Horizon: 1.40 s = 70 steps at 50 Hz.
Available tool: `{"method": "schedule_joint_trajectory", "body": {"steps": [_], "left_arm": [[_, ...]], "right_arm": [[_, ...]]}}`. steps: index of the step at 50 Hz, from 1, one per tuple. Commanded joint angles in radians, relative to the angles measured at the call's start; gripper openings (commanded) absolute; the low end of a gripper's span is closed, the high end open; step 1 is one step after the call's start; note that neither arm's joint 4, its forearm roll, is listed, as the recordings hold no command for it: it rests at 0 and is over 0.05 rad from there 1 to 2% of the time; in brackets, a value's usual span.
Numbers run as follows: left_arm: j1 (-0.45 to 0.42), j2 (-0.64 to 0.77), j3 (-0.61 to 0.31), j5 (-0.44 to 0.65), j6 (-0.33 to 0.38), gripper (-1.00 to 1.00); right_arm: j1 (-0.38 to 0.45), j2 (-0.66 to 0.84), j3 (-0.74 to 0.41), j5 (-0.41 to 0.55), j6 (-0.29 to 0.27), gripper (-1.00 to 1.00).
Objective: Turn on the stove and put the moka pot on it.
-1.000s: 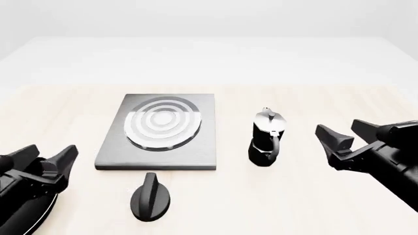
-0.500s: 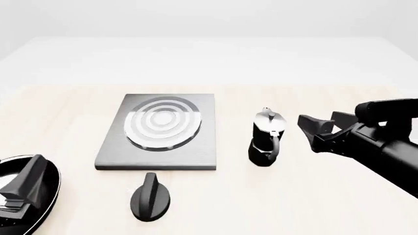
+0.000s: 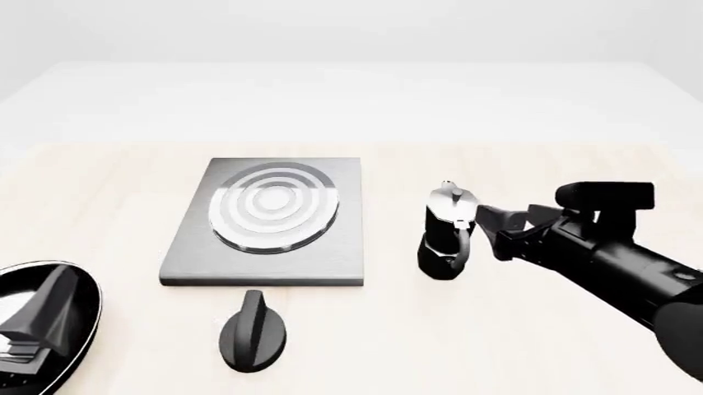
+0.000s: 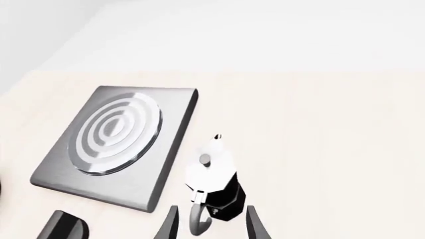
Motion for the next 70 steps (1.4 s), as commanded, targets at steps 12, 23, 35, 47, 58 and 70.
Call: {"method": "schedule_joint_trajectory", "body": {"steps": [12, 23, 35, 47, 58, 70], "left_arm": [[-0.002, -0.003, 0.011, 0.008, 0.002, 1.0], [-0.001, -0.003, 0.014, 0.008, 0.003, 1.0], [-0.007, -0.003, 0.017, 0.014, 0.003, 1.0], [-0.006, -0.003, 0.018, 0.015, 0.0, 1.0], [-0.01, -0.003, 0.025, 0.026, -0.009, 1.0], [-0.01, -0.003, 0.027, 0.024, -0.01, 1.0]], "right_arm": [[0.037, 0.159, 0.024, -0.148, 0.071, 1.0], [0.072, 0.228, 0.042, -0.213, 0.098, 1.0], [0.098, 0.305, 0.053, -0.277, 0.128, 1.0], [0.104, 0.376, 0.062, -0.339, 0.133, 1.0], [0.11, 0.419, 0.062, -0.368, 0.132, 1.0], [0.117, 0.424, 0.067, -0.378, 0.14, -1.0]]}}
